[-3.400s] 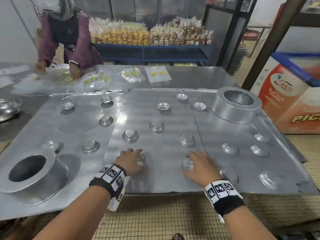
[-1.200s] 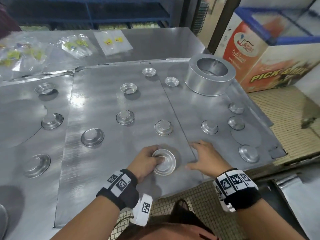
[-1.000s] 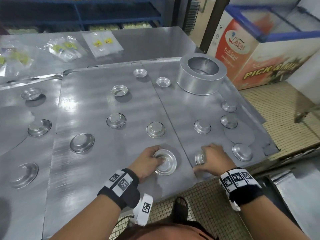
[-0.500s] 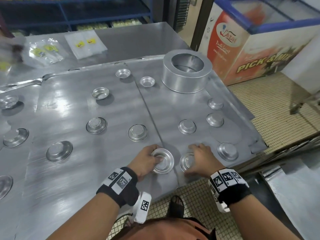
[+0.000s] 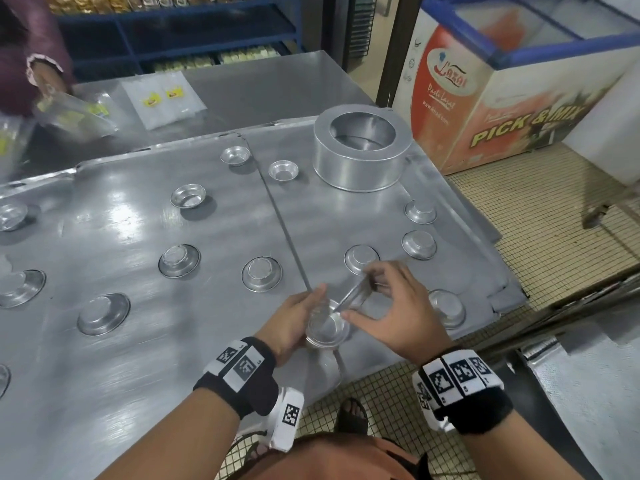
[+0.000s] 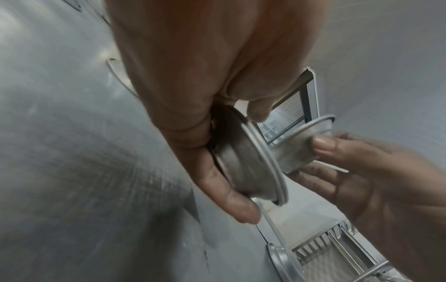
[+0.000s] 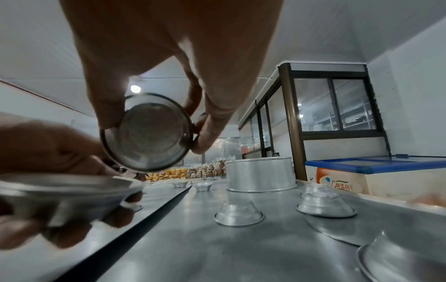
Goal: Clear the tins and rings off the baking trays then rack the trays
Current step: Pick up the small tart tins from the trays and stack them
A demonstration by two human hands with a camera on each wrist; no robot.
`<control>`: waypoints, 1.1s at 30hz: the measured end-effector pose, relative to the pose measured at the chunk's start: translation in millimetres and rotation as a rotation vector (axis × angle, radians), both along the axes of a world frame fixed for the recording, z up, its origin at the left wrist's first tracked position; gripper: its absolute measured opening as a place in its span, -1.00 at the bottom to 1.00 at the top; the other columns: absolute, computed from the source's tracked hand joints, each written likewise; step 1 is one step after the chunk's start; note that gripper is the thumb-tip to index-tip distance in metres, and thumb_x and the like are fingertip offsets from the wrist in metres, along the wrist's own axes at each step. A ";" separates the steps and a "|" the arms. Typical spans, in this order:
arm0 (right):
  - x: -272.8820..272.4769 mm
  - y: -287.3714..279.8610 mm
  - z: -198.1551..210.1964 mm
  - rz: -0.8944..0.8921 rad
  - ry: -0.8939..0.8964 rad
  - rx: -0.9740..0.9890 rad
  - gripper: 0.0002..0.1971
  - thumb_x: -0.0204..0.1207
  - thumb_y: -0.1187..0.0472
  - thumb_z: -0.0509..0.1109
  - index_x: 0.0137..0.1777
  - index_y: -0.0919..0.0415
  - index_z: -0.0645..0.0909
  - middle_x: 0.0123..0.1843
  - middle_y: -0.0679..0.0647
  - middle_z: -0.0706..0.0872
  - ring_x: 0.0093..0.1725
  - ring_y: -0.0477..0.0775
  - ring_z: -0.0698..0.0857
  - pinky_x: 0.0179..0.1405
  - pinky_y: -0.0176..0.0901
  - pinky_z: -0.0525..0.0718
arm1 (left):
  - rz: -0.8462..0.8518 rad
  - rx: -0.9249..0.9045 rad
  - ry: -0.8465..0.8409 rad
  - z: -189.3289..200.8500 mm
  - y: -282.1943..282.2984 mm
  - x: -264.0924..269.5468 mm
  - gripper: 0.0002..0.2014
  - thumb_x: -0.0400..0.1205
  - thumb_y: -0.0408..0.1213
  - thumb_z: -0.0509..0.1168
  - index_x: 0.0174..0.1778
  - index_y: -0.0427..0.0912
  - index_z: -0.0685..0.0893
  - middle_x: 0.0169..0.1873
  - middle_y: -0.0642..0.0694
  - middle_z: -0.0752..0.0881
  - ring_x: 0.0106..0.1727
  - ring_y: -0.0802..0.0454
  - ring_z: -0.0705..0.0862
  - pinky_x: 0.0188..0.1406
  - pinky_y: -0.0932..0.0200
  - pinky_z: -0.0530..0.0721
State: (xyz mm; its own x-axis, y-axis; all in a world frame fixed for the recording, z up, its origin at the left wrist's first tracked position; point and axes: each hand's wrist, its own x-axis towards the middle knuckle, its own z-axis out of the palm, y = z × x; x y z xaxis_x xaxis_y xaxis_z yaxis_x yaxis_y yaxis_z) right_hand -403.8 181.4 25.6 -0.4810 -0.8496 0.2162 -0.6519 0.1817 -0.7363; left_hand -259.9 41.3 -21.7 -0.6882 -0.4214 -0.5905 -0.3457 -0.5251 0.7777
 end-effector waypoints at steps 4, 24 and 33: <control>9.7 2.1 -8.0 0.028 -0.057 -0.036 -0.37 0.16 -0.01 0.75 0.19 0.09 0.56 0.13 -0.15 0.67 0.16 -0.18 0.69 0.22 -0.22 0.68 | -0.005 0.049 0.069 9.5 6.1 -6.7 -0.54 0.71 0.01 0.35 0.33 -0.32 0.69 0.11 -0.40 0.79 -0.06 -0.23 0.79 -0.06 -0.17 0.82; -36.7 35.2 -24.7 0.019 0.022 0.343 -0.46 0.41 0.18 0.43 0.43 0.02 0.51 0.33 -0.06 0.69 0.27 -0.16 0.67 0.32 -0.21 0.57 | 0.024 -0.064 0.082 12.1 21.4 -34.6 -0.71 0.41 -0.45 0.25 0.05 -0.39 0.64 -0.01 -0.45 0.63 0.01 -0.49 0.69 0.01 -0.49 0.75; -97.4 57.3 -38.9 -0.363 0.272 0.749 -0.45 0.29 -0.06 0.50 0.25 0.18 0.58 0.21 0.07 0.66 0.25 0.19 0.58 0.14 0.08 0.67 | 0.033 -0.120 0.076 12.3 27.4 -43.8 -0.70 0.37 -0.44 0.27 0.01 -0.38 0.66 -0.11 -0.38 0.63 -0.05 -0.39 0.67 0.08 -0.63 0.67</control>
State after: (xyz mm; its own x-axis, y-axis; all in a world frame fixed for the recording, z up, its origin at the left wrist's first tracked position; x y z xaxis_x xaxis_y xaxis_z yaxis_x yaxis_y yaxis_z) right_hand -501.2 238.7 -13.4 -0.7621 -0.6185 -0.1913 -0.5956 0.7856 -0.1676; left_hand -303.7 68.7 -9.4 -0.7138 -0.5087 -0.4814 -0.2676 -0.4370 0.8587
